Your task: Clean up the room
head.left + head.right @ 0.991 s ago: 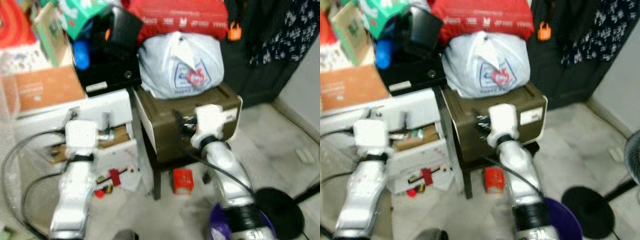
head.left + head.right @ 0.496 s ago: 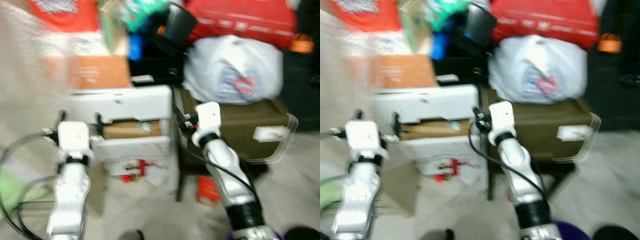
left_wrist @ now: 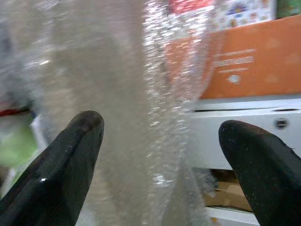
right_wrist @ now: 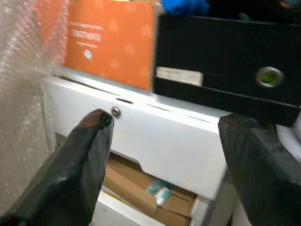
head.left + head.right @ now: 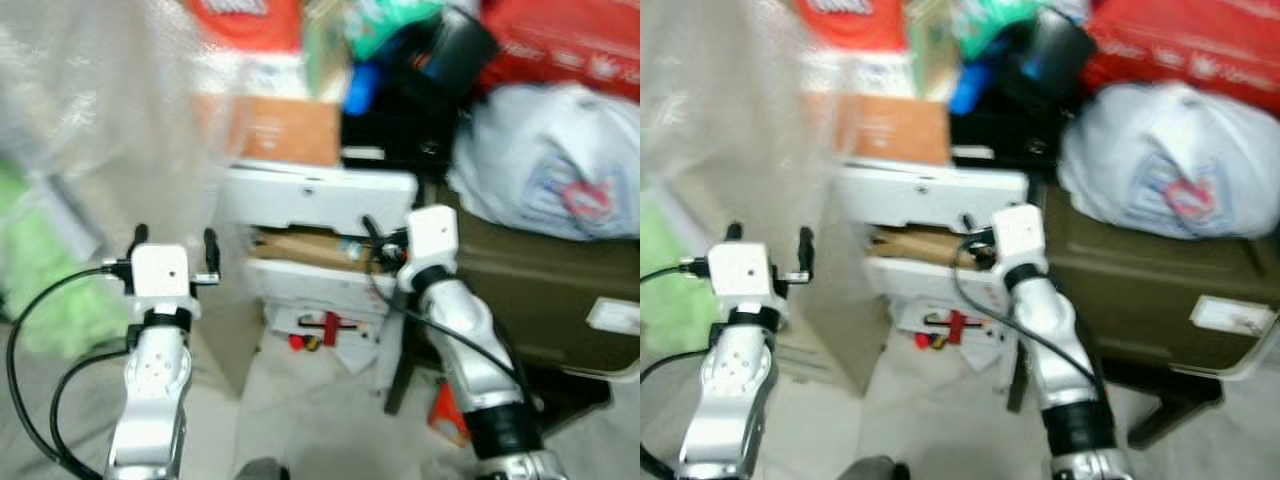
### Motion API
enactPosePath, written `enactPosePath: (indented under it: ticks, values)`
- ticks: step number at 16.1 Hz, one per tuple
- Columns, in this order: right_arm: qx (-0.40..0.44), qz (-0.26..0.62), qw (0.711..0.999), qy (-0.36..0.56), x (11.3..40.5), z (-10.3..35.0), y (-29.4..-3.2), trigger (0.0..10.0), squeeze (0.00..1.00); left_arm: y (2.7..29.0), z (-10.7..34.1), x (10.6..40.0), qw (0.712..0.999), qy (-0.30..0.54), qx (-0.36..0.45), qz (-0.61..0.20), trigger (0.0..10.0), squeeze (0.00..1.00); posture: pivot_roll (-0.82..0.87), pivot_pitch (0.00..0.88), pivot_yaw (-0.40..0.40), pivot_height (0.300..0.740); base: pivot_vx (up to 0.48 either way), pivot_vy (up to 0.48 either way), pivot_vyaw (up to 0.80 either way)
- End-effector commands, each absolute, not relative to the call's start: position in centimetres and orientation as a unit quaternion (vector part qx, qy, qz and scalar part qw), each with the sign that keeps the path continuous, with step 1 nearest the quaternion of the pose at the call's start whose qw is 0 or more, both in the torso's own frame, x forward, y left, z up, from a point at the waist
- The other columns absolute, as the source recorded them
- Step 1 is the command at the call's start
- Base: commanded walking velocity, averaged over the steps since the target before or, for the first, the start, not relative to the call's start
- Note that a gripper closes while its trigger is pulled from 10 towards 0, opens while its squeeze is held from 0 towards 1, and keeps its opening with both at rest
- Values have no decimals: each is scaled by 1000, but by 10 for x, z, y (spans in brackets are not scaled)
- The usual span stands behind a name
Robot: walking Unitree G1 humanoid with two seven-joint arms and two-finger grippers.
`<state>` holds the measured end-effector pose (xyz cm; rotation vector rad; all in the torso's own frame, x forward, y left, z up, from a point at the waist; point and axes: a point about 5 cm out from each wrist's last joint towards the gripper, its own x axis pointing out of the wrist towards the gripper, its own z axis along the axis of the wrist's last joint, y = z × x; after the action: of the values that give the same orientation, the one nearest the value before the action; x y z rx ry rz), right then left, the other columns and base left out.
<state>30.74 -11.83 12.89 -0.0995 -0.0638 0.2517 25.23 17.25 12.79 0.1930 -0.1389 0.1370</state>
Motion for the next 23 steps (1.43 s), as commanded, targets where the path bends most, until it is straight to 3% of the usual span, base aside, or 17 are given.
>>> enactPosePath:
  ticks: [1,23]
  values:
    - [-39,132,990,-37,308,132,-112,10000,0,179,129,252,989,-65,103,87,10000,0,-69,0,17,740,0,0,0]
    - [-41,135,990,-32,305,133,-117,10000,0,182,129,242,992,-51,90,72,10000,0,-63,19,7,740,0,0,0]
